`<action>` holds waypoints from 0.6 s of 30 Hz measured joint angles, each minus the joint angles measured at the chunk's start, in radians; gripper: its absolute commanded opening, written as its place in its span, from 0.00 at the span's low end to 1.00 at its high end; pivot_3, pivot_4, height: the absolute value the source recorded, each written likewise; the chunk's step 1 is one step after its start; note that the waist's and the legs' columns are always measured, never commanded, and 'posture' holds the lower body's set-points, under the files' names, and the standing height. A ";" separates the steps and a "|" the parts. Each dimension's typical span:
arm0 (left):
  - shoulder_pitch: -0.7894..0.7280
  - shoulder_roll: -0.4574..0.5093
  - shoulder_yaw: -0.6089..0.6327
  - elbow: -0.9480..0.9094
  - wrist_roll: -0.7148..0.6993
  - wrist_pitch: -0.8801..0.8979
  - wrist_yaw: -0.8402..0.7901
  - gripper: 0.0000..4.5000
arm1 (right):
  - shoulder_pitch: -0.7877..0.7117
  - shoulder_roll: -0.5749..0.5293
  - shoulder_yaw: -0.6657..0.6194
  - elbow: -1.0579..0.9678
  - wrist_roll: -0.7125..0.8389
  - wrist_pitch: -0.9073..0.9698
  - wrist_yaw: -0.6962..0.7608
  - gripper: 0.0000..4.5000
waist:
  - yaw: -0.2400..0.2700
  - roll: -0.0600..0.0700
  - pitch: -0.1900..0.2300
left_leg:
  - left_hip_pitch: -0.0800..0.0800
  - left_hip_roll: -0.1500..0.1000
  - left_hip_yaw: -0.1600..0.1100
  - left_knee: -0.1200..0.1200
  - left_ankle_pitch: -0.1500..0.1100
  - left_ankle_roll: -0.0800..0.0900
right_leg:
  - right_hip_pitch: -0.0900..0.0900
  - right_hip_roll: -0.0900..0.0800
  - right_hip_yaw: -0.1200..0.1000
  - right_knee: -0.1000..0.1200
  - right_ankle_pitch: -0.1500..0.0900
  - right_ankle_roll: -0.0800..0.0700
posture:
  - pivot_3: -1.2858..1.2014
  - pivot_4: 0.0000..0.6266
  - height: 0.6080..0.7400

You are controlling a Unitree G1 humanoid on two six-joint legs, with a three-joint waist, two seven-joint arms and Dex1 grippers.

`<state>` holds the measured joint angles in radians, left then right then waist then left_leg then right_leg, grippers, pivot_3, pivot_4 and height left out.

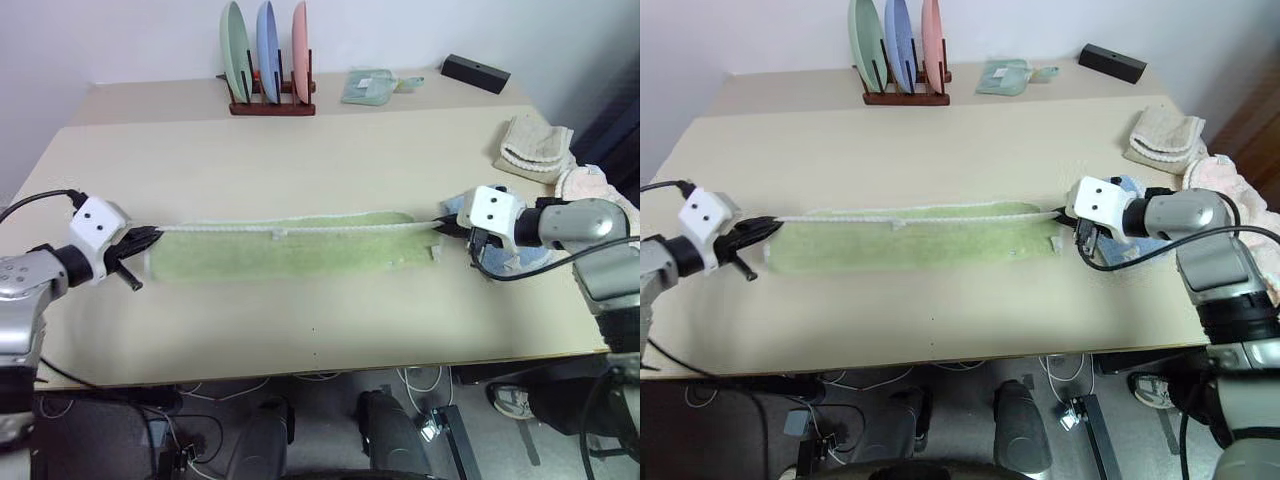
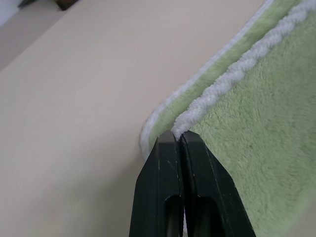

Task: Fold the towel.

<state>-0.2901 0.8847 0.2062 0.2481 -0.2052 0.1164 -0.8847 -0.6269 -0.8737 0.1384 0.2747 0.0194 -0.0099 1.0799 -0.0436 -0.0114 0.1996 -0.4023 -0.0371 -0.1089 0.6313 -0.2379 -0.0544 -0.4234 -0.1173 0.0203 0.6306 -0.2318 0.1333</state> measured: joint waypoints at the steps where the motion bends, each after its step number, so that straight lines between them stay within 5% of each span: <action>1: -0.015 -0.005 -0.009 0.026 0.006 -0.019 -0.001 0.00 | -0.014 0.009 0.005 0.031 -0.008 -0.018 -0.001 0.01 | -0.002 0.000 0.000 | 0.000 0.000 0.000 0.000 0.000 0.000 | 0.000 0.000 0.000 0.000 0.000 0.000 | 0.52 0.24 1.00; 14: -0.154 -0.052 -0.101 0.320 0.096 -0.162 0.009 0.00 | -0.192 0.147 0.051 0.450 -0.116 -0.244 -0.063 0.01 | -0.001 0.000 0.000 | 0.000 0.000 0.000 0.000 0.001 -0.001 | -0.001 0.000 0.000 0.001 0.000 0.000 | 0.52 0.24 1.00; 18: -0.155 -0.066 -0.098 0.342 0.091 -0.137 0.031 0.31 | -0.208 0.158 0.050 0.491 -0.130 -0.259 -0.091 0.31 | -0.001 0.000 0.000 | 0.000 0.000 0.000 0.000 0.001 -0.001 | -0.001 0.000 0.000 0.002 0.000 0.000 | 0.52 0.24 1.00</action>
<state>-0.4449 0.8186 0.1086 0.5904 -0.1140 -0.0204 -0.8540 -0.8351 -0.7161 0.1886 0.7661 -0.1104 -0.2684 0.9889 -0.0451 -0.0113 0.1996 -0.4022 -0.0372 -0.1092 0.6314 -0.2371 -0.0555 -0.4244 -0.1171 0.0202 0.6324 -0.2315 0.1337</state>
